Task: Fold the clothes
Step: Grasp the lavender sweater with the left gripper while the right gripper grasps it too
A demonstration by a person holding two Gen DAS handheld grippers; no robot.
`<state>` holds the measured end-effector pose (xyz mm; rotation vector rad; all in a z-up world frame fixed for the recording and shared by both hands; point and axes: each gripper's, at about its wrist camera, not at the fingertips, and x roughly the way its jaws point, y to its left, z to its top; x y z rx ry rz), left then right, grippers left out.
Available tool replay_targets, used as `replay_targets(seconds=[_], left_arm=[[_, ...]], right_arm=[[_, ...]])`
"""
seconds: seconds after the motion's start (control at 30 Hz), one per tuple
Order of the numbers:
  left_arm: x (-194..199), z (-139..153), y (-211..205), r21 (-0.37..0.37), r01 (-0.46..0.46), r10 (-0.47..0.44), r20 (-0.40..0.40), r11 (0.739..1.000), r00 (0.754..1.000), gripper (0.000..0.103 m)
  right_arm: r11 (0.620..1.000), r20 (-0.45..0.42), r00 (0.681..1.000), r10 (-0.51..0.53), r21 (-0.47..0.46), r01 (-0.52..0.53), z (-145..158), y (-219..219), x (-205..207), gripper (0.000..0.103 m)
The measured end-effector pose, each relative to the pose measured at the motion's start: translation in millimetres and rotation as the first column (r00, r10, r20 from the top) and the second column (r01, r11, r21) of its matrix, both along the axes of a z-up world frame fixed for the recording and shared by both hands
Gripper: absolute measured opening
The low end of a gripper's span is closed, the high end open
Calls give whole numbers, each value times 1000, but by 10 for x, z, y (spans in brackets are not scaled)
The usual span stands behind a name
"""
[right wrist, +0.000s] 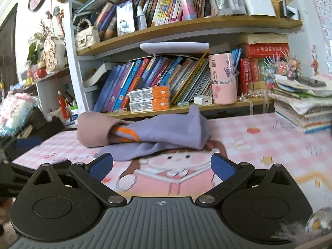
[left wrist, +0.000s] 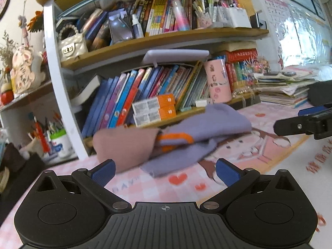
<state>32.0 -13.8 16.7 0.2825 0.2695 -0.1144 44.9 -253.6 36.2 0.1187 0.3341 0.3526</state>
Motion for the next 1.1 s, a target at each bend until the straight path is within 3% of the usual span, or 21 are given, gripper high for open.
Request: replay_targets(seconds=[0.27,0.43,0.57,0.63,0.7,0.77,0.8,0.87,0.97,1.07,1.1], left_arm=[[904,119,176,133,-129,132,-11,983,991,103],[1378,-21,-18,226,-103,119,-60,969,991,103],[1471,-42,281,145,-140,155,-97,979,983,103],[1517,-52,430,105,-159,171,-117,982,978,103],[1563,-63,579,65,-180,187,-137,982,973,84],[1609,-74,728,26,-200,202,-158,979,967,25],[1632,-79,803,6,-211,209,-169,978,963,24],[1648,-66,978,-33,-236,226,-186,971,956,15],[1455,161,1427,-116,-303,281,-170,946,944,9],[1246,549,1755,-219,-338,317,-126,915,940,6],[1181,734,1734,-225,-317,304,-93,921,948,6]], right_arm=[[992,-109,994,29,-118,-42,42,7,958,101],[991,-171,985,20,-125,-42,-41,110,1478,98],[992,-208,978,25,-113,-49,-139,186,1741,81],[994,-224,972,63,-68,-80,-160,186,1737,64],[994,-239,966,102,-23,-111,-180,186,1733,24],[990,-251,957,142,23,-141,-201,186,1728,13],[987,-257,953,162,46,-155,-210,186,1725,8],[961,-245,929,276,101,-259,-139,319,1439,6],[896,-215,872,439,179,-407,-33,518,1009,6],[755,-184,737,651,263,-601,-11,910,386,5],[704,-168,690,704,296,-646,-14,1034,196,5]])
